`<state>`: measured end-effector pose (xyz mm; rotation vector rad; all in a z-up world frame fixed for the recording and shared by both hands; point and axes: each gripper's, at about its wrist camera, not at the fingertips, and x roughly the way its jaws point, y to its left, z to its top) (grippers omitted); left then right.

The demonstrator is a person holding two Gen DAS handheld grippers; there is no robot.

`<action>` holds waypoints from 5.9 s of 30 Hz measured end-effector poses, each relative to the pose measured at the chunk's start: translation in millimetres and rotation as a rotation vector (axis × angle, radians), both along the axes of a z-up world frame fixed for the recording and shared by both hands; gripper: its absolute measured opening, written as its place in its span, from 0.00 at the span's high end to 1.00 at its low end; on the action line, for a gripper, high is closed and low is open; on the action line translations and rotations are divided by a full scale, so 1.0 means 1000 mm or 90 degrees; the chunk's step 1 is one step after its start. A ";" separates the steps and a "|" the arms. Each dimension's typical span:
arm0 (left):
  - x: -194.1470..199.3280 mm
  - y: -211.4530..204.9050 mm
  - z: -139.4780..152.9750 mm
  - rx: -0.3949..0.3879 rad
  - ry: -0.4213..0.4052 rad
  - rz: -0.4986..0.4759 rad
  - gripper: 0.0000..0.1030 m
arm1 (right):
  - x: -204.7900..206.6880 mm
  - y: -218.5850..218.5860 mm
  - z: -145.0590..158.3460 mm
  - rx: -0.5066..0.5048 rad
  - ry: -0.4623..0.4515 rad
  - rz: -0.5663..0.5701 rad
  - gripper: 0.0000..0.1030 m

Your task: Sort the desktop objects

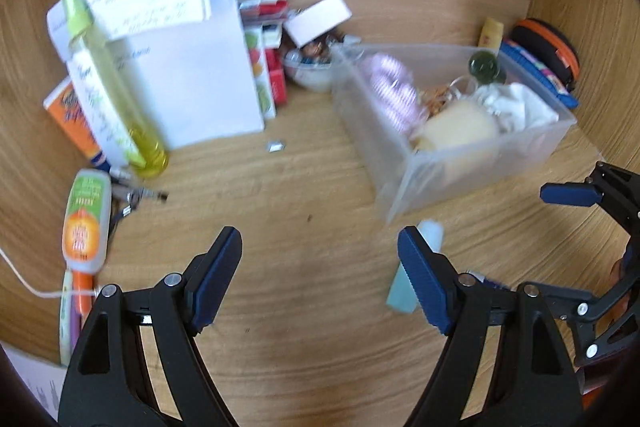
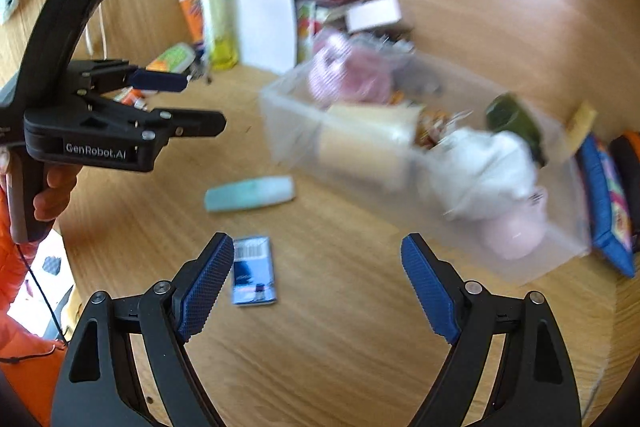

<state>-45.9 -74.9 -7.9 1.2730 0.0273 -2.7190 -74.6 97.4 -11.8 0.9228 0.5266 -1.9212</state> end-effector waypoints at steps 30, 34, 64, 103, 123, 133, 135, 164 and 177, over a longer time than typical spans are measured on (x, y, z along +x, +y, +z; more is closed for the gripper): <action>-0.015 0.033 -0.042 0.040 -0.085 -0.085 0.22 | 0.014 -0.008 -0.027 0.039 -0.013 0.026 0.76; -0.023 0.043 -0.047 0.031 -0.095 -0.105 0.22 | -0.002 0.009 -0.025 0.037 -0.022 -0.020 0.76; -0.008 0.078 -0.018 0.069 0.009 -0.150 0.76 | -0.028 0.057 0.010 -0.073 -0.035 -0.131 0.76; -0.106 0.064 0.044 0.029 0.127 -0.075 0.76 | -0.109 0.021 0.058 -0.170 0.019 -0.168 0.76; -0.115 0.064 0.029 0.029 0.089 -0.086 0.76 | -0.117 0.014 0.032 -0.128 -0.003 -0.152 0.64; -0.098 0.056 0.052 0.056 0.133 -0.089 0.61 | -0.097 0.020 0.056 -0.138 0.066 -0.164 0.39; -0.094 0.056 0.057 0.052 0.142 -0.090 0.57 | -0.091 0.024 0.062 -0.141 0.079 -0.167 0.36; -0.007 0.086 0.069 -0.031 0.205 0.009 0.10 | -0.022 0.101 0.093 -0.210 0.141 -0.256 0.03; -0.003 0.088 0.054 -0.011 0.188 0.031 0.10 | -0.014 0.105 0.082 -0.191 0.139 -0.260 0.03</action>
